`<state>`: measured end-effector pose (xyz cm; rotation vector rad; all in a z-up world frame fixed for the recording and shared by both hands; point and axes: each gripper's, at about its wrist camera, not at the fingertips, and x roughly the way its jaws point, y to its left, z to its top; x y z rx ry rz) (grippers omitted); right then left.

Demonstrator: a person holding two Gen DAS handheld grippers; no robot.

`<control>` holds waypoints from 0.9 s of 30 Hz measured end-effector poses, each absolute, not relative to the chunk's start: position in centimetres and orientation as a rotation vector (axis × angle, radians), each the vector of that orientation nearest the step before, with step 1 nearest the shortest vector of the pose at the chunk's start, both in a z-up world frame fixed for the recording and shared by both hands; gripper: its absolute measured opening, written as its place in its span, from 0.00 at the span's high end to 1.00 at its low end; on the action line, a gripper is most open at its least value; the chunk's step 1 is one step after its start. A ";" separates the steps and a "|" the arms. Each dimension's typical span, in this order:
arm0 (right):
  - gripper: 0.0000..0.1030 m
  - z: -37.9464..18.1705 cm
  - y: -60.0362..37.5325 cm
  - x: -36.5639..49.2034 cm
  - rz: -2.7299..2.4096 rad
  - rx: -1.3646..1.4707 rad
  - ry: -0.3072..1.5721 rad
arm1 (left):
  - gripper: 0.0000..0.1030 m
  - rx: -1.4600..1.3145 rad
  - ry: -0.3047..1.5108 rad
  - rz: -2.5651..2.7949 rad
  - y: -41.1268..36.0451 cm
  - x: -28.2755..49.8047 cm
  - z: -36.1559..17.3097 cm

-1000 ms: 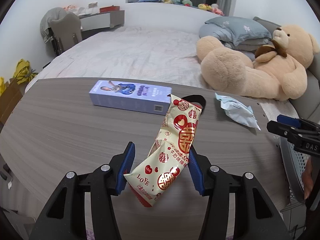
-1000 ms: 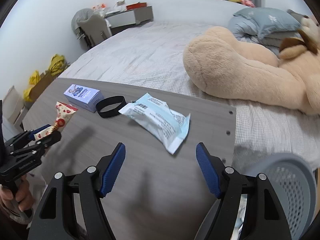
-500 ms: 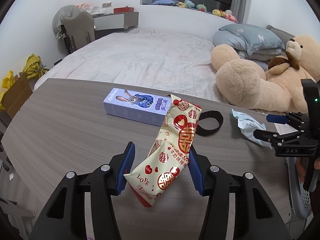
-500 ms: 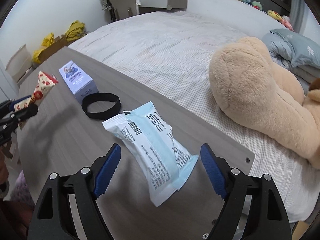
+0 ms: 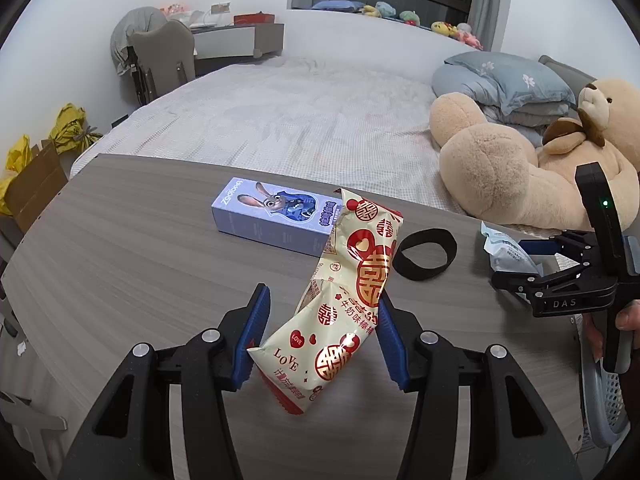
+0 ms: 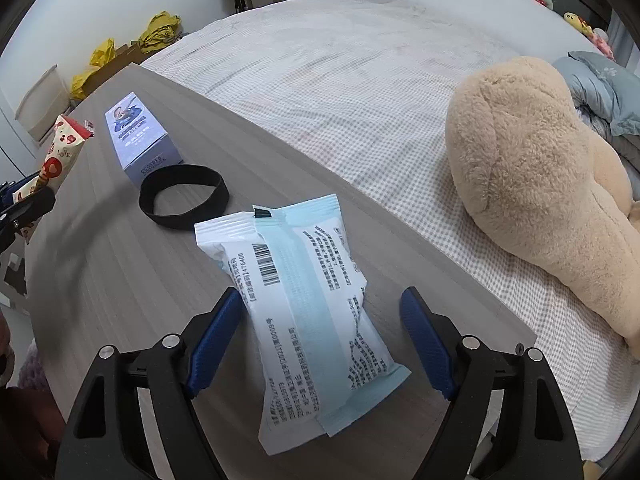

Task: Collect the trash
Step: 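Grasp the red-and-white snack wrapper with the left tool while the right tool grasps the wet-wipe packet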

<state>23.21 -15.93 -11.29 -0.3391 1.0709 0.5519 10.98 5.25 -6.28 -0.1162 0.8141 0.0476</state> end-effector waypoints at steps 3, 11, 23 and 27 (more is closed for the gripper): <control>0.26 -11.3 -15.9 23.3 0.540 -0.326 1.082 | 0.51 -0.123 0.817 0.045 5.4 10.9 -6.4; 0.47 -10.6 -15.6 21.2 0.475 -0.233 1.087 | 0.51 -0.125 0.797 0.036 5.1 9.9 -5.9; 0.47 -8.5 -16.3 11.5 0.299 -0.066 0.991 | 0.51 -0.094 0.760 -0.026 3.6 6.9 -4.9; 0.47 -8.2 -17.0 8.1 0.257 -0.010 0.982 | 0.51 -0.079 0.744 -0.061 3.0 5.3 -4.5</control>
